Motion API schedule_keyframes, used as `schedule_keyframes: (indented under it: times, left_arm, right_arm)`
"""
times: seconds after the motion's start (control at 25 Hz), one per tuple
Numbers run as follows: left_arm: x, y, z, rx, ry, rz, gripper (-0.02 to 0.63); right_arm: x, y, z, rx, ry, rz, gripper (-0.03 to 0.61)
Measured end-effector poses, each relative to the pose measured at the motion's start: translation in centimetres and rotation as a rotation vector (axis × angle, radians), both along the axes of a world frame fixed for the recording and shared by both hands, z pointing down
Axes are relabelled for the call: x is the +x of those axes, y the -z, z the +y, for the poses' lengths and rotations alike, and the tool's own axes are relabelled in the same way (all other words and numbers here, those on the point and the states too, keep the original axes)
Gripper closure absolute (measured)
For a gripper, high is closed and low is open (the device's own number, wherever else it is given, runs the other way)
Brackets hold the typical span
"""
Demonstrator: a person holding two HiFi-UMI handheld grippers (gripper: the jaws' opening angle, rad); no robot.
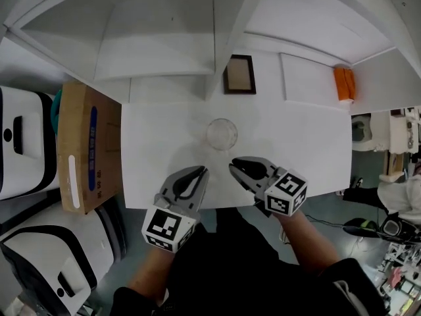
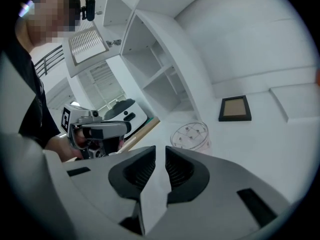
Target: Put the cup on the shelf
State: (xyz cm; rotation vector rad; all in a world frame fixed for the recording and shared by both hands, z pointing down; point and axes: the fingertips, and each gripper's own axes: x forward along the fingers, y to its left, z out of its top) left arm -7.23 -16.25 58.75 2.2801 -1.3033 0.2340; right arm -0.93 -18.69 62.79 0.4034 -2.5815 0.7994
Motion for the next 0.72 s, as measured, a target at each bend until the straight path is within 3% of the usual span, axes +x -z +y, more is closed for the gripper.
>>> schedule_keyframes:
  times: [0.12, 0.16, 0.24, 0.72]
  left_arm:
    - [0.6, -0.7, 0.3, -0.004, -0.015, 0.0, 0.584]
    - [0.7, -0.9, 0.4, -0.008, -0.018, 0.001, 0.584]
    - [0.8, -1.5, 0.6, -0.018, -0.022, 0.003, 0.584]
    - [0.3, -2.1, 1.1, -0.05, 0.01, 0.011, 0.584]
  right_arm:
    - [0.7, -1.8, -1.0, 0.015, -0.041, 0.037, 0.539]
    - [1.0, -2.5, -1.4, 0.011, -0.051, 0.05, 0.484]
    - [1.3, -3.9, -1.8, -0.005, -0.061, 0.072, 0.441]
    - [-2.1, -8.0, -1.1, -0.052, -0.024, 0.097, 0.434]
